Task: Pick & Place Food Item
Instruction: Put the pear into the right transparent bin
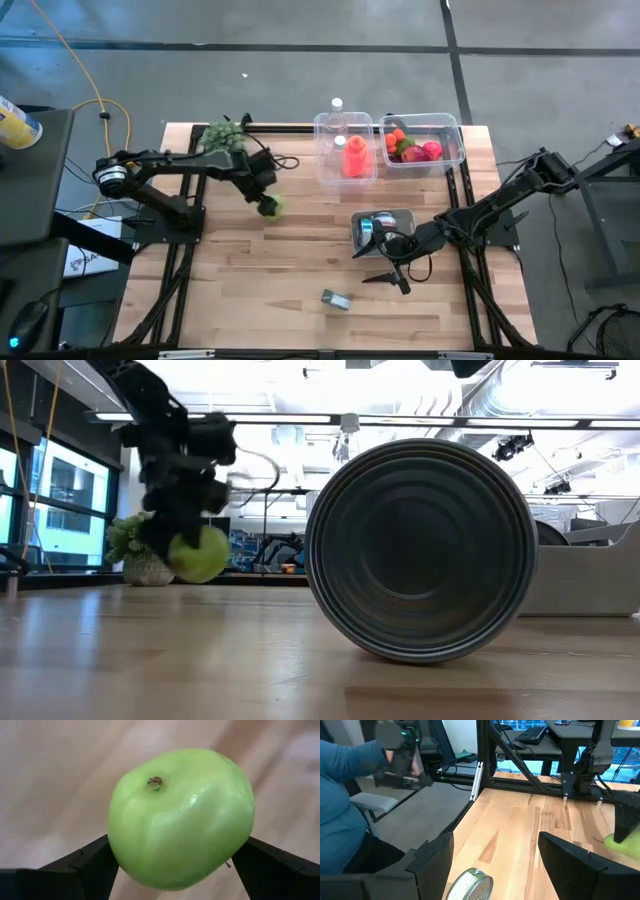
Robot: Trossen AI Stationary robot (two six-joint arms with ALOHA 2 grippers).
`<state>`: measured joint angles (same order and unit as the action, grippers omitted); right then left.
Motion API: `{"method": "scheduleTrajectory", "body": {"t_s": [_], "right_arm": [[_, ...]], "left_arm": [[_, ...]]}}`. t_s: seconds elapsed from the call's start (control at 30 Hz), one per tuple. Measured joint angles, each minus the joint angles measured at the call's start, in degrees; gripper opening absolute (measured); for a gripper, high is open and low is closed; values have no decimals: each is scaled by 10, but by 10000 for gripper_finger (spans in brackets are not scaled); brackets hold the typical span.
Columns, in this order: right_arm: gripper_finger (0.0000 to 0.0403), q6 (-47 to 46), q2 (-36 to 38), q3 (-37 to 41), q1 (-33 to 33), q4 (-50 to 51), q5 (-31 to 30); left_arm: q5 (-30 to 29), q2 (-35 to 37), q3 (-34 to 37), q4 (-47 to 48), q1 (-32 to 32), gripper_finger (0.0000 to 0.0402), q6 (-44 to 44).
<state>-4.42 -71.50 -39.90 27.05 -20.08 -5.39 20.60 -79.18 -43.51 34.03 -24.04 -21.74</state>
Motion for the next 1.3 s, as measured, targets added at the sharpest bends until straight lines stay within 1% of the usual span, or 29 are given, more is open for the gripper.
{"method": "scheduleTrajectory", "body": {"t_s": [0.07,0.2,0.27,0.33,0.37,0.43,0.53,0.6,0.67,0.7,0.77,0.87,1.03,1.13,1.2,1.3], "right_arm": [[280,-5,0,0,0,1,0],[280,-5,0,0,0,30,-2],[280,-5,-2,0,0,51,-4],[280,-5,-12,0,0,52,8],[280,-5,-20,0,0,46,25],[280,-6,-37,0,3,27,72],[280,-5,-69,0,8,-39,141],[280,-1,-88,0,14,-71,155],[280,28,-103,0,17,-107,149],[280,55,-105,0,18,-117,132],[280,106,-105,0,27,-125,77],[280,197,-105,0,44,-139,-37],[280,422,-105,0,81,-188,-186],[280,501,-105,0,89,-213,-240],[280,526,-106,-5,90,-214,-264],[280,560,-135,-24,90,-218,-303]], "left_arm": [[23,0,0,-49,25,328,-7],[122,0,0,-143,61,328,7],[148,0,0,-196,73,328,-6],[166,0,0,-256,91,328,-19],[173,0,0,-293,101,328,-32],[187,-2,0,-368,123,328,-56],[187,-2,0,-469,158,328,-82],[185,-2,0,-524,179,328,-96],[182,-2,0,-572,200,328,-108],[181,-2,0,-591,210,328,-111],[174,-2,-1,-618,229,328,-112],[166,-2,-1,-645,252,328,-113],[120,-4,-1,-648,273,328,-107],[98,-11,-1,-662,274,328,-107],[88,-19,-1,-678,274,328,-109],[61,-31,-1,-699,274,328,-111]]}}
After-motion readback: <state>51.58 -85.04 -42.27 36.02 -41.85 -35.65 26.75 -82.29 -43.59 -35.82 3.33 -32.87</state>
